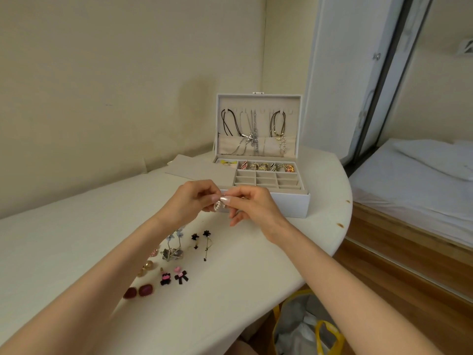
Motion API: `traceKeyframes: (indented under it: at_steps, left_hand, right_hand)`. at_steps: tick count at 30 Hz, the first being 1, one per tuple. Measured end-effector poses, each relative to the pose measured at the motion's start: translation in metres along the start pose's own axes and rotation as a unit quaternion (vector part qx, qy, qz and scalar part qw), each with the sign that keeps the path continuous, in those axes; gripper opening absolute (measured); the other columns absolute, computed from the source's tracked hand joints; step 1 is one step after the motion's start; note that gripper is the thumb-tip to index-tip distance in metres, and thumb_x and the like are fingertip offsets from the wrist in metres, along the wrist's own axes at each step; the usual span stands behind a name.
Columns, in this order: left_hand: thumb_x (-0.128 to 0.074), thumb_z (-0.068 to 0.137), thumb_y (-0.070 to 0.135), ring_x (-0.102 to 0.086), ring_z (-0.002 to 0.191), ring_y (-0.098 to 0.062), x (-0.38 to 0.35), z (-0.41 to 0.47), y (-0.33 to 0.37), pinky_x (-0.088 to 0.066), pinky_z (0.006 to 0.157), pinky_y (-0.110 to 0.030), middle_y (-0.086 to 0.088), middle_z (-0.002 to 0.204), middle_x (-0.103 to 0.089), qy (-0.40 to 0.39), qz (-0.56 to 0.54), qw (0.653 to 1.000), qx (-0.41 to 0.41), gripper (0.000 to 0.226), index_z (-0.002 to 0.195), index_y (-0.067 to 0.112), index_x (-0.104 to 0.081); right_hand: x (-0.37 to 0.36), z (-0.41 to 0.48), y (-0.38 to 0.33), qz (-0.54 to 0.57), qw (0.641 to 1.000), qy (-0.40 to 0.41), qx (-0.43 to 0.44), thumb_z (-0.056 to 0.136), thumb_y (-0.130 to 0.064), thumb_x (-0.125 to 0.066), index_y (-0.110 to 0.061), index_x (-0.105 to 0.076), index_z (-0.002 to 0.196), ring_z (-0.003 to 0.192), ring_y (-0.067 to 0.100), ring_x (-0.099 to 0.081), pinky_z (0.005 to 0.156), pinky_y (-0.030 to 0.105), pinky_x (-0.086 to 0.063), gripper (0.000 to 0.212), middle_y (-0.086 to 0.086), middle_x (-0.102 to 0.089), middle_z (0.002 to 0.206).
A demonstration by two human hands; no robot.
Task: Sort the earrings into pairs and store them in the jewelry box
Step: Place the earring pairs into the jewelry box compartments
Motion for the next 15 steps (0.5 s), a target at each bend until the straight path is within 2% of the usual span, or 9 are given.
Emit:
traceKeyframes:
  at_steps: [5,7,13,15]
  left_hand:
    - [-0.054,0.090,0.002,-0.055,0.054,0.000,-0.005,0.001,0.006,-0.046,0.059,-0.012,-0.002,0.065,-0.058,-0.005,0.019,1.000,-0.007,0.008,0.084,0.002,-0.059]
    - [-0.058,0.089,0.005,-0.057,0.053,-0.001,-0.005,0.005,0.010,-0.047,0.057,-0.013,-0.002,0.065,-0.059,0.008,0.020,1.000,-0.010,0.004,0.085,0.004,-0.058]
    - [-0.067,0.083,0.014,-0.052,0.045,0.000,-0.002,0.043,0.023,-0.040,0.050,-0.009,-0.004,0.063,-0.059,0.029,0.092,0.995,-0.004,0.016,0.073,0.008,-0.056]
    - [-0.069,0.081,0.011,-0.052,0.046,-0.003,-0.002,0.059,0.023,-0.043,0.050,-0.014,-0.004,0.061,-0.057,0.034,0.074,0.997,0.009,0.020,0.068,0.010,-0.054]
  right_hand:
    - [0.008,0.003,-0.003,-0.041,0.998,0.037,0.003,0.081,-0.001,-0.069,-0.009,-0.067,0.075,0.040,0.009,-0.050,0.040,0.021,-0.045,0.010,-0.001,-0.056,0.047]
    - [0.015,0.008,-0.008,-0.046,0.997,0.055,0.002,0.082,-0.003,-0.068,-0.010,-0.068,0.075,0.042,0.009,-0.048,0.040,0.020,-0.042,0.010,-0.001,-0.055,0.049]
    - [0.042,0.032,-0.027,-0.060,0.994,0.085,-0.017,0.079,0.000,-0.070,-0.007,-0.062,0.067,0.045,0.010,-0.053,0.044,0.018,-0.046,0.016,0.005,-0.059,0.056]
    - [0.051,0.041,-0.029,-0.068,0.992,0.101,-0.026,0.078,0.001,-0.070,-0.006,-0.060,0.069,0.044,0.008,-0.054,0.043,0.017,-0.046,0.015,0.004,-0.060,0.058]
Point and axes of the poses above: each hand's wrist, its own z-axis towards the middle knuckle, its own x-axis out of the back of the hand, y = z × x, the point moved 2 cm from there along z, towards the middle knuckle
